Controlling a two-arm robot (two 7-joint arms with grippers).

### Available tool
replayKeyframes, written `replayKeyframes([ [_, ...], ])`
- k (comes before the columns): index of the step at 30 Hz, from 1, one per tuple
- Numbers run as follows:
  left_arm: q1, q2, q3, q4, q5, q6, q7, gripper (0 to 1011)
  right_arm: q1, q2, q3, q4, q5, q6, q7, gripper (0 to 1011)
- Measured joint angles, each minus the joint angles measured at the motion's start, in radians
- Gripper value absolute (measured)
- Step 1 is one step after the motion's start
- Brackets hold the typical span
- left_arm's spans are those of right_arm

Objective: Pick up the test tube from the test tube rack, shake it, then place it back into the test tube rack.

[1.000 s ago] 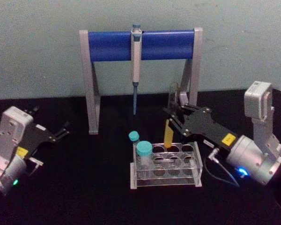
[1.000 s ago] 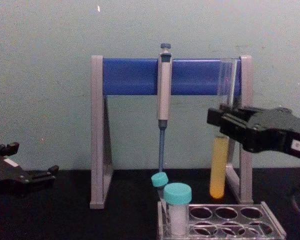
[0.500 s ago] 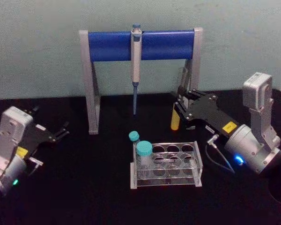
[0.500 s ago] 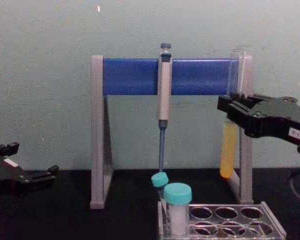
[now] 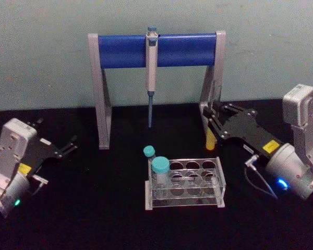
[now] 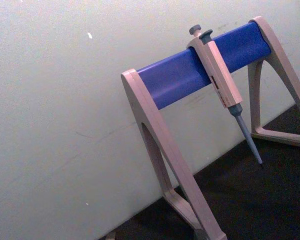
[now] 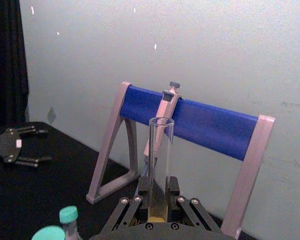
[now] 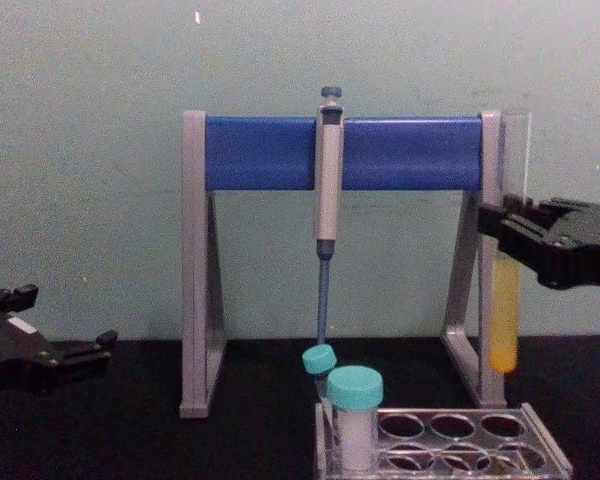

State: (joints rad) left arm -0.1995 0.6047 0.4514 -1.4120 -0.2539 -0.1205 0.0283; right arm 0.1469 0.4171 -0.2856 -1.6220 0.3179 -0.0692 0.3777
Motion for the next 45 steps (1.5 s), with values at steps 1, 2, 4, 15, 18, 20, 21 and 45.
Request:
replayKeyframes([
  [1, 0.000, 0.000, 0.000, 0.000, 0.000, 0.000, 0.000, 1010, -0.013, 0.009, 0.005, -0.017, 0.000, 0.013, 0.001, 229],
  [2, 0.000, 0.000, 0.000, 0.000, 0.000, 0.000, 0.000, 1010, -0.018, 0.014, 0.006, -0.025, 0.000, 0.020, 0.002, 229],
  [4, 0.000, 0.000, 0.000, 0.000, 0.000, 0.000, 0.000, 1010, -0.030, 0.023, 0.009, -0.041, 0.005, 0.033, 0.009, 229],
  [15, 0.000, 0.000, 0.000, 0.000, 0.000, 0.000, 0.000, 1010, -0.050, 0.057, -0.027, -0.086, 0.103, 0.085, 0.118, 229],
  [18, 0.000, 0.000, 0.000, 0.000, 0.000, 0.000, 0.000, 1010, -0.028, 0.047, -0.049, -0.064, 0.121, 0.078, 0.137, 229],
  [20, 0.000, 0.000, 0.000, 0.000, 0.000, 0.000, 0.000, 1010, -0.015, 0.041, -0.057, -0.048, 0.126, 0.067, 0.142, 229],
  [21, 0.000, 0.000, 0.000, 0.000, 0.000, 0.000, 0.000, 1010, -0.002, 0.032, -0.063, -0.031, 0.127, 0.052, 0.143, 229],
  [45, 0.000, 0.000, 0.000, 0.000, 0.000, 0.000, 0.000, 1010, 0.043, -0.033, -0.034, 0.079, 0.068, -0.074, 0.054, 229],
])
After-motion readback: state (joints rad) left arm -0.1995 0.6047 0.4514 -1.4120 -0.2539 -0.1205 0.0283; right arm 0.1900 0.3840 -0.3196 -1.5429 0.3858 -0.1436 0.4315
